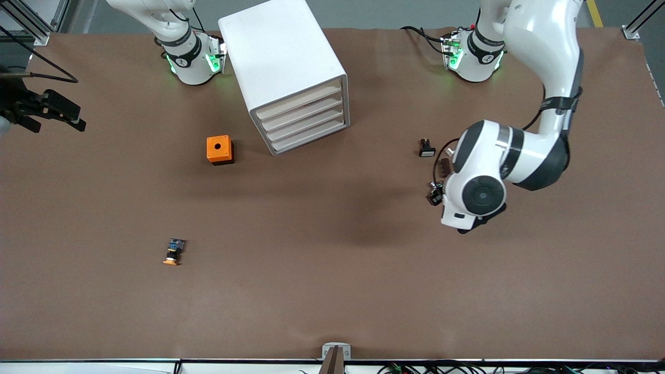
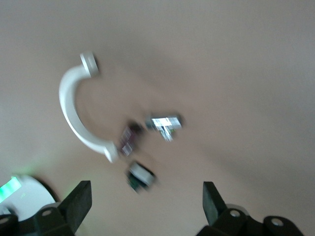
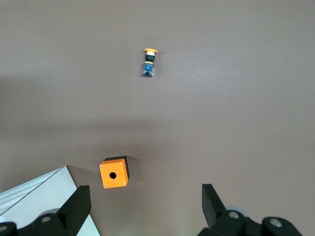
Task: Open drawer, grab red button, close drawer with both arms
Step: 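Grasp the drawer handle with the left gripper, then pull the drawer open with the left gripper while the right gripper approaches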
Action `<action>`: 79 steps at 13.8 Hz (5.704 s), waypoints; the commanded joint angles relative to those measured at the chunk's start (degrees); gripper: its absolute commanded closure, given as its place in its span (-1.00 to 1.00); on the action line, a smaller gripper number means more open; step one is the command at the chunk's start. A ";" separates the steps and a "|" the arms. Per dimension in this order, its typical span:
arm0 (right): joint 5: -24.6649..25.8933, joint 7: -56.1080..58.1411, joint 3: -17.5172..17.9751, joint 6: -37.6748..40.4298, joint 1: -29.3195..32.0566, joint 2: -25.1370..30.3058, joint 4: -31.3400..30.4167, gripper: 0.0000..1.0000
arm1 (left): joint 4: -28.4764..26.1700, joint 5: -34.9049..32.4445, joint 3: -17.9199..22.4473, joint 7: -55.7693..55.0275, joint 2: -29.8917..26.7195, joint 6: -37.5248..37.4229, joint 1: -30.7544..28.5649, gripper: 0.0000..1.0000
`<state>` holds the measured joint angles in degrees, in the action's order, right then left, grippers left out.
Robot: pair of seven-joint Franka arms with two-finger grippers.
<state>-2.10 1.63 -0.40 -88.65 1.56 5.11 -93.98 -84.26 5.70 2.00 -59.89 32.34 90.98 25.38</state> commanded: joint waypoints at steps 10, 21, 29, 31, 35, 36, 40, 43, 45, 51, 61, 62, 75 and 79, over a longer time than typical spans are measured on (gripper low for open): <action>-0.01 -0.04 -0.31 1.02 -0.24 1.04 0.45 -1.00 | 5.59 35.16 -2.16 -52.67 13.44 -4.58 3.10 -0.99; 2.72 2.77 -0.57 -0.39 1.25 -15.13 2.83 -1.00 | 5.95 45.88 -7.71 -68.25 16.97 -11.78 6.08 -0.33; 0.79 -12.14 -0.22 0.23 -1.82 -14.26 1.43 -1.00 | 5.07 50.11 -7.89 -69.75 18.99 -13.37 8.89 -0.13; -1.14 -19.87 -0.31 0.41 -3.75 -13.21 0.03 -1.00 | 4.63 50.11 -8.58 -70.53 19.25 -14.15 9.07 -0.13; -3.08 -35.24 -0.22 -0.38 -9.72 -12.32 -1.39 -1.00 | 2.78 50.02 -9.64 -71.68 19.34 -15.48 9.78 0.13; -3.08 -39.12 -0.22 -0.91 -11.56 -12.32 -1.39 -1.00 | 2.78 50.02 -9.64 -71.60 19.34 -15.48 9.78 0.20; -3.08 -54.06 -0.31 -4.07 -20.35 -12.76 -1.47 -1.00 | 2.78 49.94 -9.64 -70.98 19.61 -15.57 9.78 0.56; -3.08 -65.31 -0.31 -7.05 -26.15 -13.37 -1.47 -1.00 | 2.96 50.02 -9.64 -70.19 19.61 -15.57 9.69 0.76; -3.08 -72.08 -0.31 -9.69 -29.58 -14.69 -1.39 -1.00 | 3.04 49.94 -9.64 -70.28 19.61 -15.57 9.60 0.82; -2.20 -85.81 -0.31 -15.59 -37.41 -18.38 -1.30 -1.00 | 3.04 50.99 -9.64 -70.36 19.69 -15.57 7.23 0.79; -0.36 -96.01 -0.31 -20.77 -43.83 -22.95 -0.51 -1.00 | 3.22 55.91 -9.12 -70.63 20.40 -14.95 -1.64 0.70; -0.27 -97.41 -0.39 -22.08 -44.71 -23.82 -0.42 -1.00 | 3.22 56.00 -9.12 -70.71 20.48 -14.87 -2.61 0.70; 3.07 -110.43 -0.40 -29.12 -55.26 -29.72 0.55 -1.00 | 5.06 56.53 -9.12 -62.13 20.75 -11.27 -7.01 -0.99; 3.60 -112.54 -0.40 -30.09 -56.40 -31.30 0.55 -0.97 | 6.64 55.74 -8.59 -50.27 20.40 -10.82 -9.38 -0.99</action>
<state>0.23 -108.76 -0.20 -118.77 -53.84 -25.02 -94.67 -79.25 61.12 -6.98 -115.02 52.74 80.09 16.94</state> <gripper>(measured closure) 0.004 0.004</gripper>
